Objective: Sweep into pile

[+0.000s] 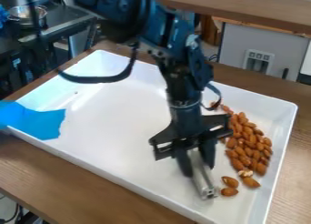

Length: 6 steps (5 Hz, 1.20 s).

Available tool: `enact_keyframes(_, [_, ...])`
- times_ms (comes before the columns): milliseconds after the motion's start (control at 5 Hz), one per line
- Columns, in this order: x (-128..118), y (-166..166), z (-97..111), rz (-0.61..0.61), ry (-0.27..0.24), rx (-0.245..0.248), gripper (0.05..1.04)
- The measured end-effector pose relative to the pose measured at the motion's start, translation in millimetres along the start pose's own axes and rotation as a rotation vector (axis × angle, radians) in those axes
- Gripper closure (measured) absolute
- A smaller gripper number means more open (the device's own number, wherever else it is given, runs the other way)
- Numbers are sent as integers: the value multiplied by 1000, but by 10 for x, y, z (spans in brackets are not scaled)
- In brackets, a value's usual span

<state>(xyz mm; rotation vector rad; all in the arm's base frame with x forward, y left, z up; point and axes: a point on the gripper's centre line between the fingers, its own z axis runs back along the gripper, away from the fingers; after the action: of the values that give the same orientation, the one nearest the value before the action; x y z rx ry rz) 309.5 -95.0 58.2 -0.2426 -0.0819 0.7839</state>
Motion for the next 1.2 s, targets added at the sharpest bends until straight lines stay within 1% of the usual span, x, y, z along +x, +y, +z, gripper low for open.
enact_keyframes(200, [108,-239,-43,36,-11,-3,709])
enact_keyframes(400, [186,-438,-81,59,-38,-8,709])
enact_keyframes(600, [244,-538,-90,67,-39,-8,708])
enact_keyframes(800, [271,-384,-41,75,-5,1,708])
enact_keyframes(1000, [391,-75,390,64,10,-73,708])
enact_keyframes(1200, [540,246,675,-1,21,-126,708])
